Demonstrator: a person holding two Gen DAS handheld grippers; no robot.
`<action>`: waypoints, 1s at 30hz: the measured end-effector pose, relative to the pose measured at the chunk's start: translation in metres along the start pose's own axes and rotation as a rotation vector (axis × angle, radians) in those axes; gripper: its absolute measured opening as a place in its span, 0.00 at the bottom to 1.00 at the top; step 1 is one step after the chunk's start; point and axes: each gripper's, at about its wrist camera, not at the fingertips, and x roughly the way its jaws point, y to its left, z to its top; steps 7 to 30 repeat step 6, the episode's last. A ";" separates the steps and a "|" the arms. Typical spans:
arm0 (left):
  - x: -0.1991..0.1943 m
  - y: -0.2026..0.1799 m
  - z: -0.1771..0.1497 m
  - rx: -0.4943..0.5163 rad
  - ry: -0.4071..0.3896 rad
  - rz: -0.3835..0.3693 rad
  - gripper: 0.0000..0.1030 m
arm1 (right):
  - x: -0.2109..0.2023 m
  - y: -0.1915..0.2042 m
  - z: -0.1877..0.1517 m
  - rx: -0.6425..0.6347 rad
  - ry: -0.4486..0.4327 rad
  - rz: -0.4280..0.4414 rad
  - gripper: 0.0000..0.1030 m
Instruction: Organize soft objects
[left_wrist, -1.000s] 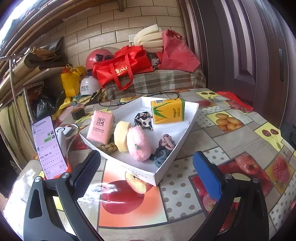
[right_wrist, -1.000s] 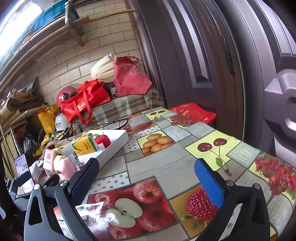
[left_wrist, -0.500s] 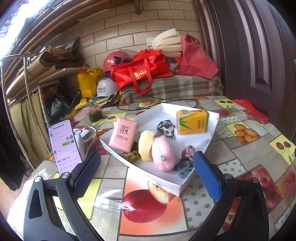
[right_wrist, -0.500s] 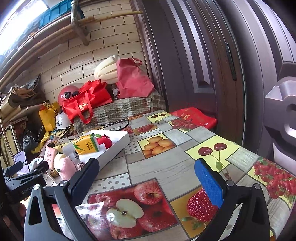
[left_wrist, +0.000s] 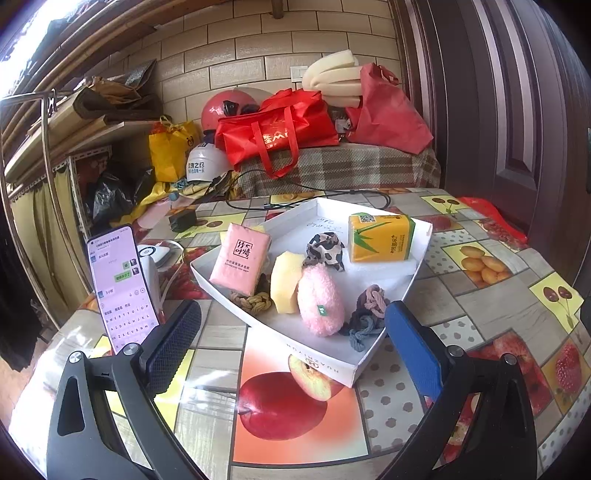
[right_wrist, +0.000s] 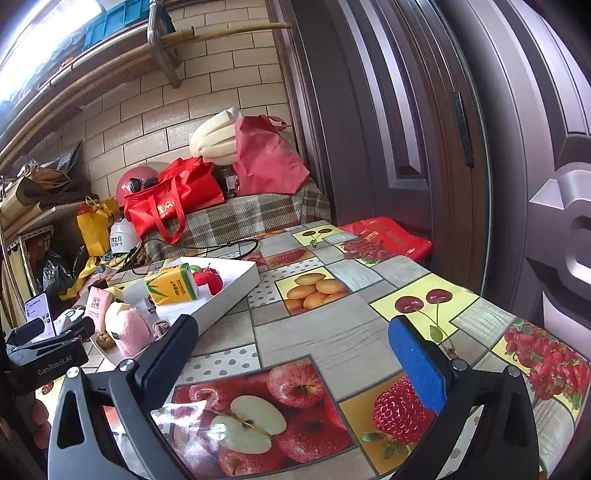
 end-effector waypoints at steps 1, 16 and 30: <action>0.000 0.000 0.000 0.002 0.000 -0.003 0.98 | 0.000 0.000 0.000 0.000 0.000 0.000 1.00; -0.002 -0.003 0.000 0.010 -0.001 -0.021 0.98 | 0.000 0.000 0.000 0.000 0.001 0.000 1.00; -0.002 -0.003 0.000 0.010 -0.001 -0.021 0.98 | 0.000 0.000 0.000 0.000 0.001 0.000 1.00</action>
